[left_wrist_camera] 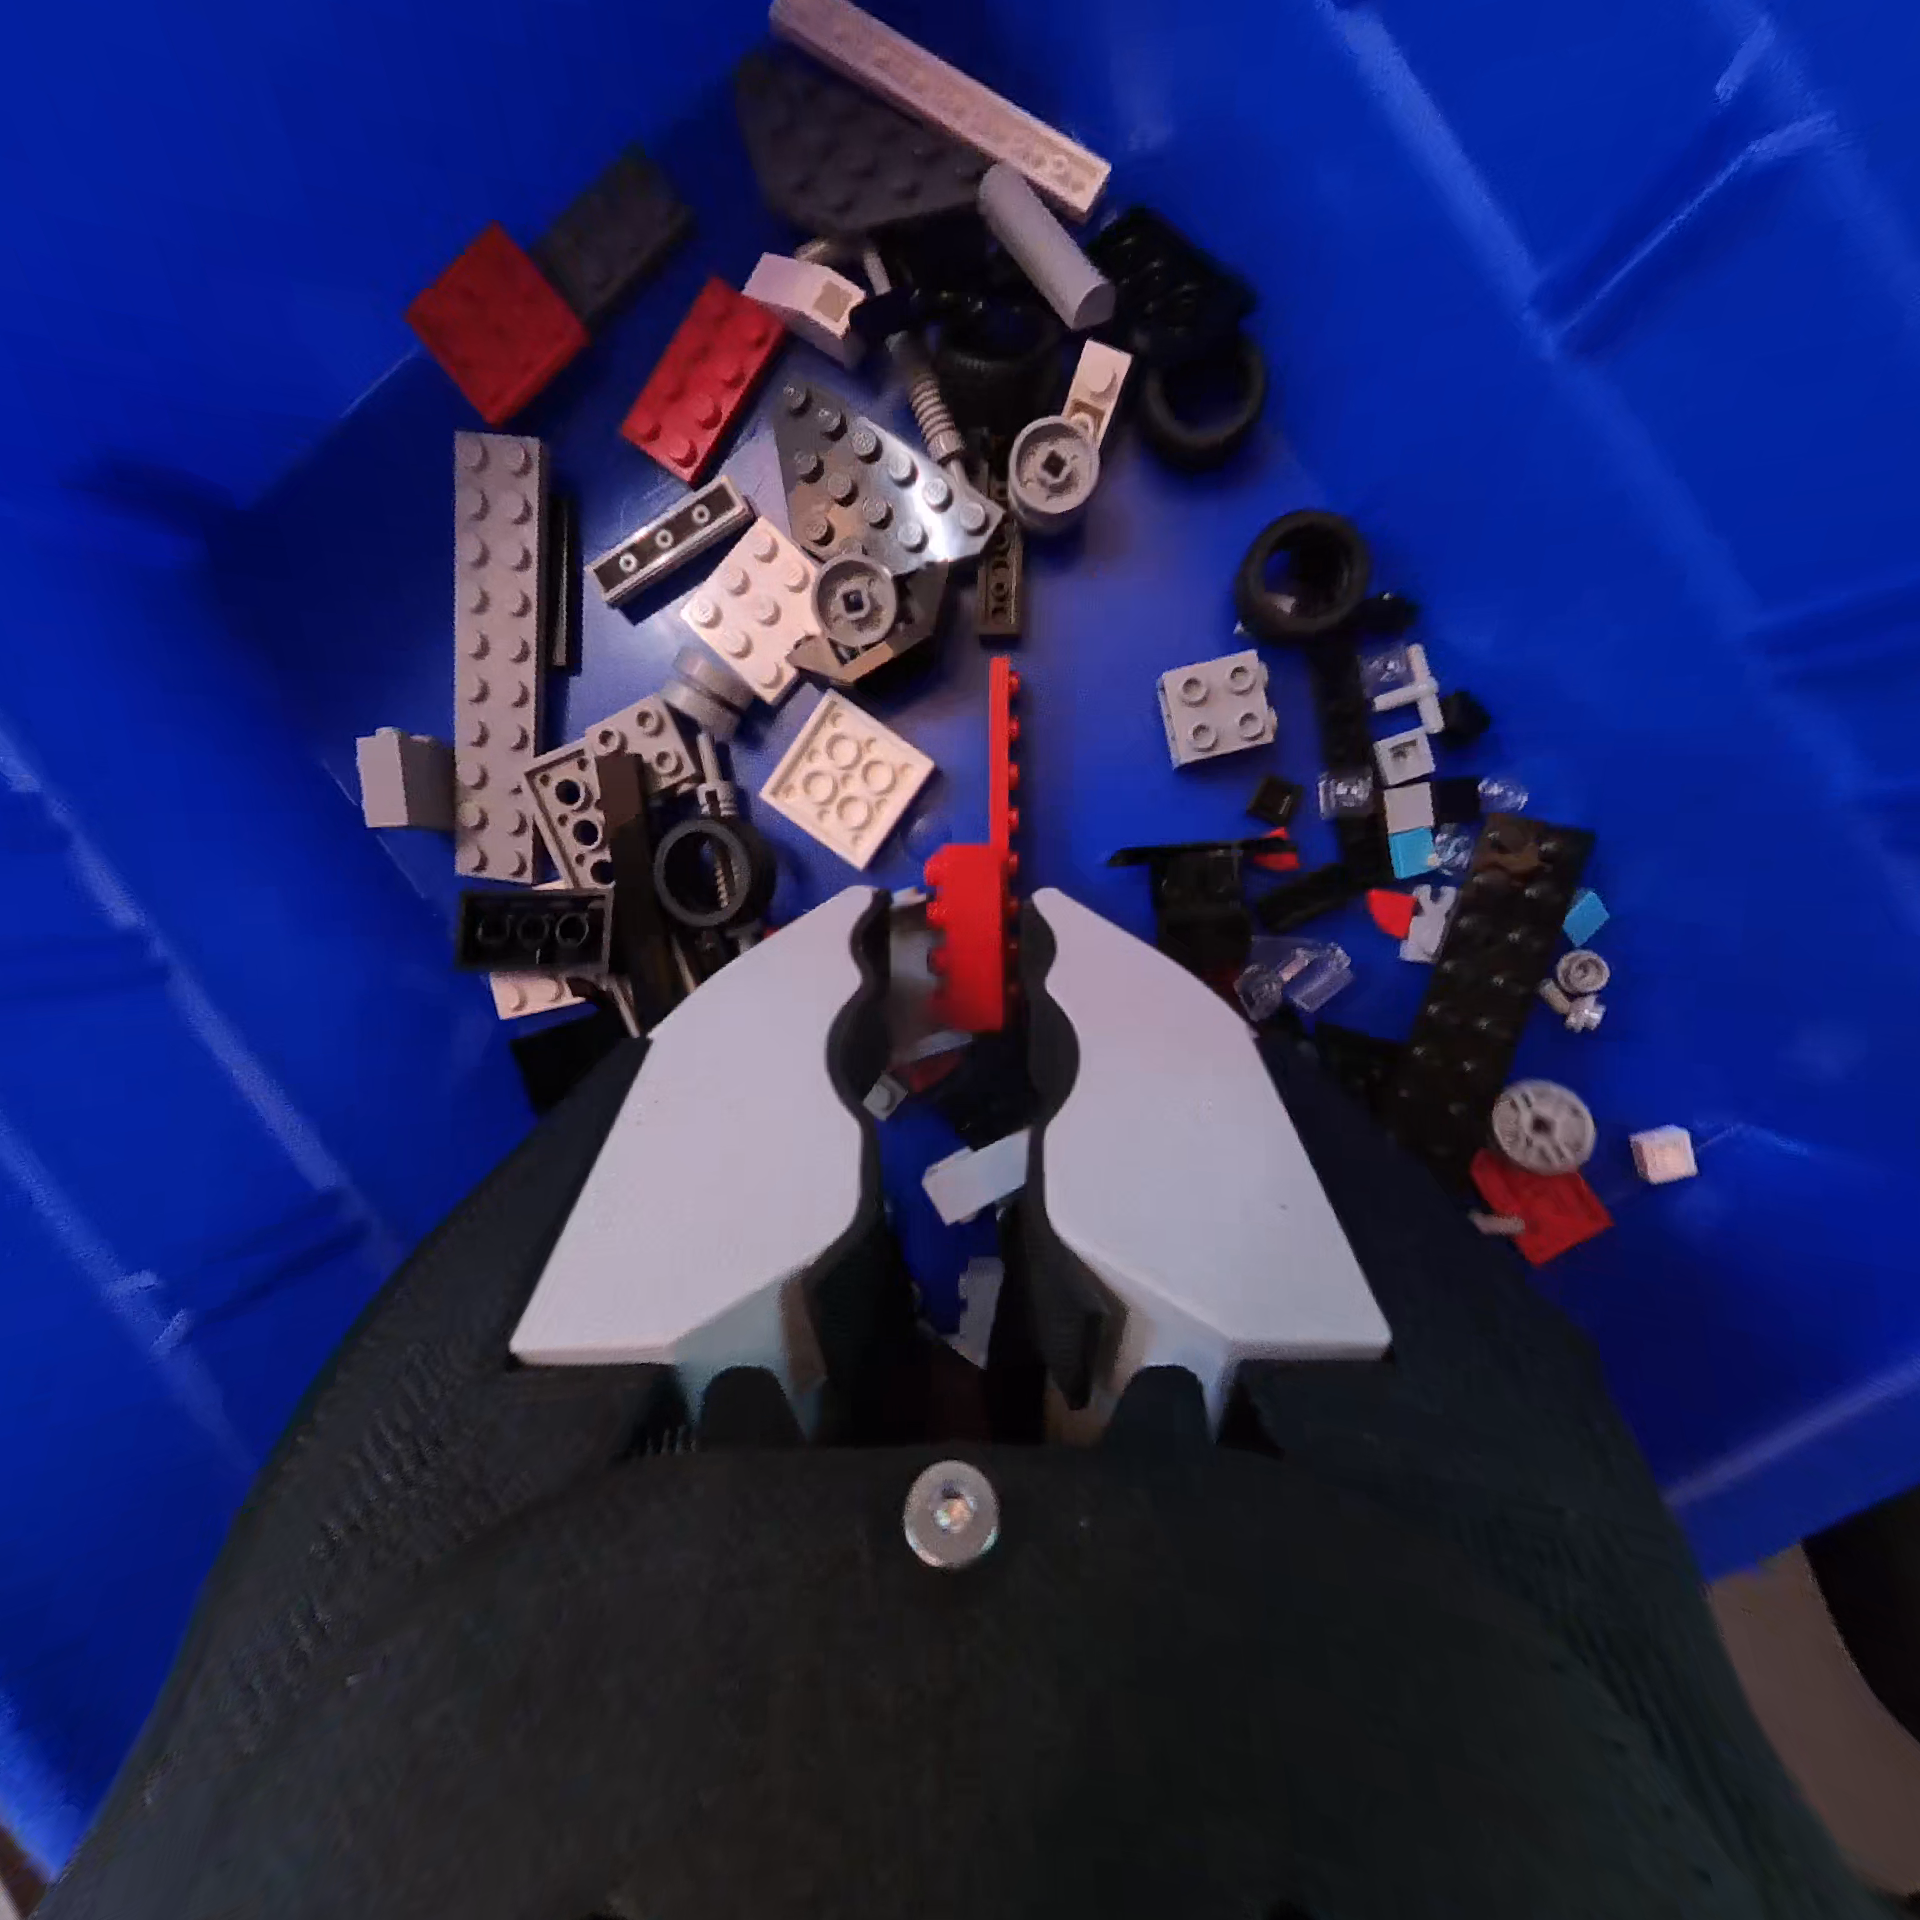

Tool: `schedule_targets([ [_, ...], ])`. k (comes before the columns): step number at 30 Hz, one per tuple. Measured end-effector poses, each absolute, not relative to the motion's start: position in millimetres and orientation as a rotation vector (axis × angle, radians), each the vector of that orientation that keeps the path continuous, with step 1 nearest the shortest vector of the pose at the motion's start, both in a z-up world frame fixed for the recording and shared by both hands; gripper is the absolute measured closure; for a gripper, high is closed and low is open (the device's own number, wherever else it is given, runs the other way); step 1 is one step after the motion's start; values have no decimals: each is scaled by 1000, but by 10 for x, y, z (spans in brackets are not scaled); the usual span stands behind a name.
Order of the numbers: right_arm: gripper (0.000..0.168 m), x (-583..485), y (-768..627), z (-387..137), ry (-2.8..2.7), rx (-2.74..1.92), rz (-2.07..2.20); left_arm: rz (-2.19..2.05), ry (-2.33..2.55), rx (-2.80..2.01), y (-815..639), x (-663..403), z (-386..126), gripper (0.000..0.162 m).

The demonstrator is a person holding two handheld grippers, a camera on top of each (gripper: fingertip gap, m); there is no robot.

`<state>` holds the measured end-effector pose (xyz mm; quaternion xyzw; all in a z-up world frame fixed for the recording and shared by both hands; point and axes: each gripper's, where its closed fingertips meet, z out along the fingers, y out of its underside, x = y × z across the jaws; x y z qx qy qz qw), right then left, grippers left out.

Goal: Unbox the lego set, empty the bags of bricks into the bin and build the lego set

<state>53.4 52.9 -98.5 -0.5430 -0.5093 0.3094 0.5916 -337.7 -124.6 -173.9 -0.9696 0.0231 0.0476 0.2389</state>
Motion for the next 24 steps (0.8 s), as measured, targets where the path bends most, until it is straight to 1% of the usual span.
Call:
schedule_targets([
  [3,102,538,533,-981,-1180,-1264,722,77,87,-2564,-1226,-3333,-1596,131],
  [6,102,529,527,-988,-1186,-1264,729,-81,176,-2434,-1065,-3078,-1476,131],
  [11,102,541,519,-967,-1186,-1254,715,-85,177,-2535,-912,-2946,-1718,128],
  [13,102,555,513,-930,-1171,-1242,722,-97,172,-2580,-911,-2913,-1815,124],
  [15,103,562,504,-907,-1163,-1234,728,-128,160,-2585,-907,-2879,-1826,124],
  [17,103,556,495,-902,-1166,-1230,732,-135,181,-2582,-914,-2865,-1835,129],
  [18,103,552,489,-902,-1170,-1228,731,-165,190,-2577,-918,-2835,-1834,137],
  [19,103,546,482,-901,-1174,-1226,730,-181,192,-2576,-923,-2823,-1834,141],
  [24,104,531,454,-898,-1184,-1219,739,-100,199,-2579,-959,-2923,-1812,142],
])
